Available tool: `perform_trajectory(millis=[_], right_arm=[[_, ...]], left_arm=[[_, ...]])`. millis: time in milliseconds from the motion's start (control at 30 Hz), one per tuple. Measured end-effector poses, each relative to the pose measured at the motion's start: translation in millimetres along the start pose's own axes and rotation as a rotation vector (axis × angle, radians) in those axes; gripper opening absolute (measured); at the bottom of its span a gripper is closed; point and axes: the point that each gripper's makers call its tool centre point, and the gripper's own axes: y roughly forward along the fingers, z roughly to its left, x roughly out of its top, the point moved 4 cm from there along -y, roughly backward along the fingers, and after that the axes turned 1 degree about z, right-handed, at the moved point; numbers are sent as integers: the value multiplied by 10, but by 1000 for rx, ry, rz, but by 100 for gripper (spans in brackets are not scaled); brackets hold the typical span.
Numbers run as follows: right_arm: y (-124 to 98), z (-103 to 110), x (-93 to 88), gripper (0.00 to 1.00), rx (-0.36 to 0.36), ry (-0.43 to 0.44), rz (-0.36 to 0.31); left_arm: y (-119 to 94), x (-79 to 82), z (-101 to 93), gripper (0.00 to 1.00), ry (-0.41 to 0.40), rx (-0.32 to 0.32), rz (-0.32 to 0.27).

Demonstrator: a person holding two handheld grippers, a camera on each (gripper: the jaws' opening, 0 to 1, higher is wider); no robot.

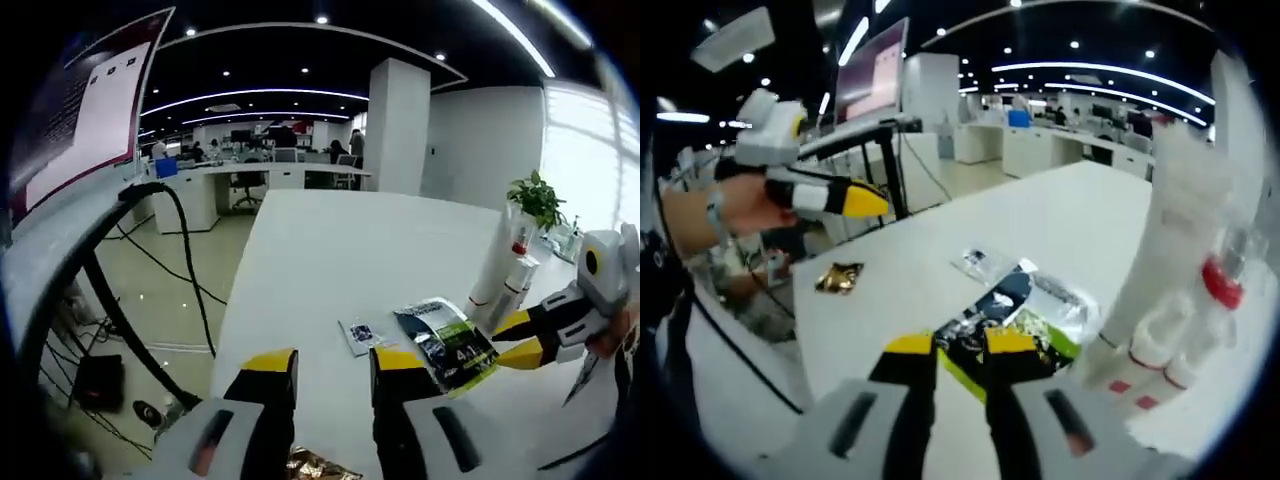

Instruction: Arrange the skincare products in the storage area until every visible bottle or jar stands upright without overlapping.

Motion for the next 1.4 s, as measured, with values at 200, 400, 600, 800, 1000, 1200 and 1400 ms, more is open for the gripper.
perform_trajectory(millis=[200, 400, 600, 800, 1000, 1200, 1400], right_arm=[[195, 210, 100, 18, 127, -13, -12], [441, 504, 183, 23, 287, -71, 4], [680, 707, 248, 24, 368, -88, 21], [881, 881, 238, 21, 439, -85, 55], [1051, 988, 155, 20, 470, -75, 130], [1137, 1052, 112, 19, 474, -99, 163], [1212, 1064, 86, 19, 466, -126, 185]], left_arm=[[-328, -356, 108, 26, -84, 84, 35], [-443, -896, 200, 24, -151, 188, 169], [-454, -1071, 274, 22, -224, 217, 231], [-439, -1102, 308, 16, -259, 205, 255], [-404, -1094, 276, 14, -246, 186, 262], [-364, -1060, 264, 11, -231, 187, 274], [-344, -1057, 271, 10, -179, 199, 277]])
